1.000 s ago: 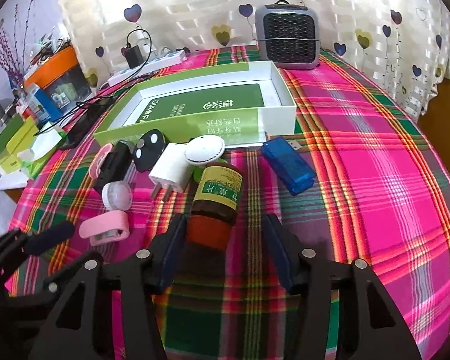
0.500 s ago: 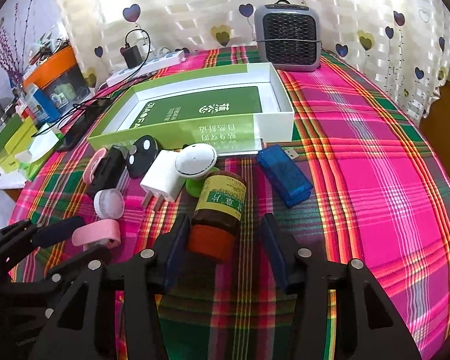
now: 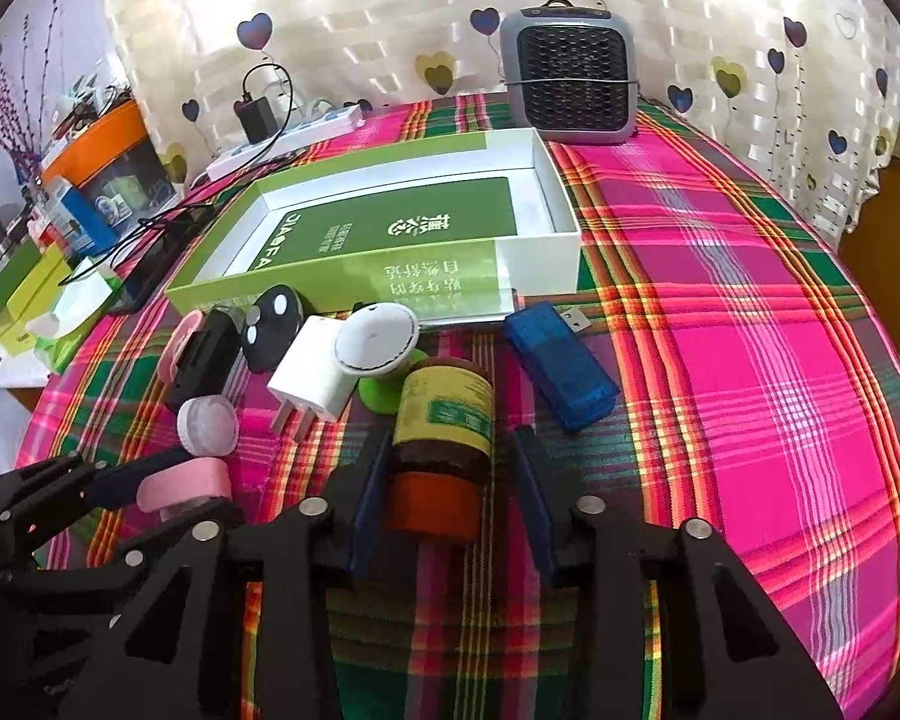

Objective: Organize rigid objects
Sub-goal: 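Close the right tool on the amber jar while the left tool grasps a pink clip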

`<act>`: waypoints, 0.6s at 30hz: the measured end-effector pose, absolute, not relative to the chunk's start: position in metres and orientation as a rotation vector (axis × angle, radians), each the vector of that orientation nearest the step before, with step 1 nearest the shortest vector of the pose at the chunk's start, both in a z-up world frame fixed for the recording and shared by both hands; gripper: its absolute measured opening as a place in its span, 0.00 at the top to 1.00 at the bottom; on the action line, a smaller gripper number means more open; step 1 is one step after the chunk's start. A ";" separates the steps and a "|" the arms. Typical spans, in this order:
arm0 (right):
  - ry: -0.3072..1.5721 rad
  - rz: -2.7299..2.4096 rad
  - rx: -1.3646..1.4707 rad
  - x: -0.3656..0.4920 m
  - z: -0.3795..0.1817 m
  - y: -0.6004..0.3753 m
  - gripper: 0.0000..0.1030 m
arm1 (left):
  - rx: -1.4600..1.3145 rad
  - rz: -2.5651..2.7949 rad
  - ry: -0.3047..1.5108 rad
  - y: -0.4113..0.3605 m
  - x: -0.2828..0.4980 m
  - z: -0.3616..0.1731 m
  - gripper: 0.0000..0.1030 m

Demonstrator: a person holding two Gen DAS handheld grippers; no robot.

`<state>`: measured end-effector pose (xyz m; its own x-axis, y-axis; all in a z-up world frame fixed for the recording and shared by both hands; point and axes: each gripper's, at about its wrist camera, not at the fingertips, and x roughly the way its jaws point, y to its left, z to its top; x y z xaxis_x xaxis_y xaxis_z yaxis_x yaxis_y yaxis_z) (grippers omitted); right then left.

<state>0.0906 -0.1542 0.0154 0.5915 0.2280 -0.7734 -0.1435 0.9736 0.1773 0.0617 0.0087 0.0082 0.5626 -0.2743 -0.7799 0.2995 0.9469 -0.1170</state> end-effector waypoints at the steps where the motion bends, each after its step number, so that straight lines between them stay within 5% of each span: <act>1: 0.913 0.217 0.103 0.091 0.015 -0.155 0.61 | 0.026 -0.343 0.914 0.009 0.061 0.008 0.71; 11: 0.912 0.220 0.112 0.091 0.016 -0.157 0.68 | 0.018 -0.333 0.919 0.009 0.060 0.007 0.84; 18: 0.911 0.227 0.106 0.089 0.016 -0.156 0.68 | 0.011 -0.323 0.912 0.011 0.059 0.009 0.84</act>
<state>0.0888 -0.1565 0.0160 0.5911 0.2395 -0.7702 -0.1497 0.9709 0.1870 0.0586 0.0108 0.0093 0.5677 -0.2704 -0.7775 0.2797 0.9517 -0.1268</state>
